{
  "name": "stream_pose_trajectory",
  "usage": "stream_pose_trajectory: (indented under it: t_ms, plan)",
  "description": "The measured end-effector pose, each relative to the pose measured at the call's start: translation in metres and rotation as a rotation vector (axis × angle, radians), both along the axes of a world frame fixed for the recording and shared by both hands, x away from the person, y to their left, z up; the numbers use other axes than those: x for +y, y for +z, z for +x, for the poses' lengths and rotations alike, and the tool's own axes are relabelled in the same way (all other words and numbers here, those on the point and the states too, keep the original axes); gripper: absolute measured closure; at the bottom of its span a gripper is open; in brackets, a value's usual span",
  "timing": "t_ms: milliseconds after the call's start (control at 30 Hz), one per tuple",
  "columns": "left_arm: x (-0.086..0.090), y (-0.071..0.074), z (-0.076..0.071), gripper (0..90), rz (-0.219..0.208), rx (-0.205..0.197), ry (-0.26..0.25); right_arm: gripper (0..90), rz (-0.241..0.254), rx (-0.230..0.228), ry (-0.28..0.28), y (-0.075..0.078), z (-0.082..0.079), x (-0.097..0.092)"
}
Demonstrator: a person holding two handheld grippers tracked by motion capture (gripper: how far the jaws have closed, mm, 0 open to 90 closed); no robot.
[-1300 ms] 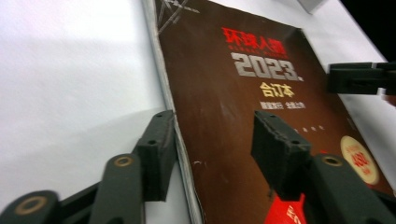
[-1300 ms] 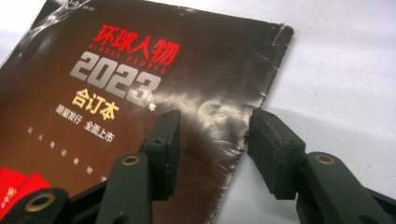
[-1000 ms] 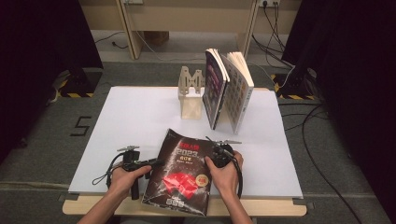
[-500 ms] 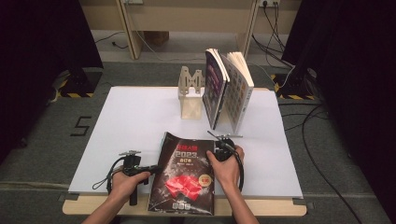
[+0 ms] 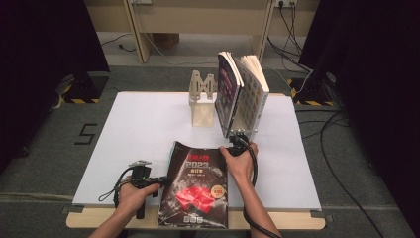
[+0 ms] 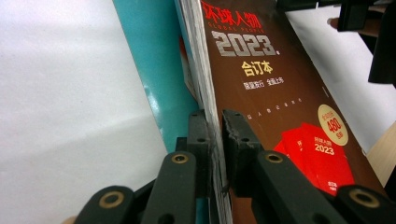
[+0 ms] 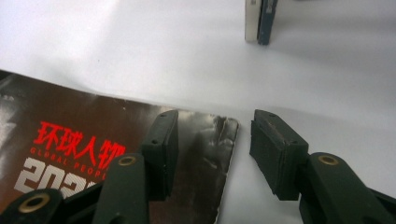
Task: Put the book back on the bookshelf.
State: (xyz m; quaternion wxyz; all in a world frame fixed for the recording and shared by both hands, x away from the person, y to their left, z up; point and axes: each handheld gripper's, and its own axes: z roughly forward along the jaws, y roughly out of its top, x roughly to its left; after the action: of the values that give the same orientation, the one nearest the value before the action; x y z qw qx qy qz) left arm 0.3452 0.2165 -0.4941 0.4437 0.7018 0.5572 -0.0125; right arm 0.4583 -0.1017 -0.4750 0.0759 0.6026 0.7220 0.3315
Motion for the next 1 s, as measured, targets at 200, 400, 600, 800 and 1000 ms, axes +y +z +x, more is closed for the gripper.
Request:
stream_pose_trajectory:
  t_ms: [200, 400, 600, 800, 1000]
  plan:
    - [0.000, -0.001, 0.000, 80.5, 0.009, 0.000, -0.003, 50.8, 0.011, 0.010, 0.002, 0.000, 0.008, 0.002]
    - [-0.001, -0.002, 0.001, 80.1, 0.020, 0.000, -0.007, 50.9, 0.031, 0.010, 0.019, -0.001, 0.009, 0.002]
    - [-0.001, -0.003, 0.000, 79.9, 0.029, -0.004, -0.005, 52.3, 0.071, 0.011, 0.002, -0.003, 0.008, 0.002]
    - [-0.001, -0.004, -0.001, 80.2, 0.032, -0.006, -0.002, 53.5, 0.124, 0.055, 0.009, -0.002, 0.003, -0.004]
    - [-0.002, -0.004, -0.001, 80.0, 0.036, -0.014, -0.005, 58.3, 0.171, 0.113, 0.016, -0.001, -0.003, -0.008]
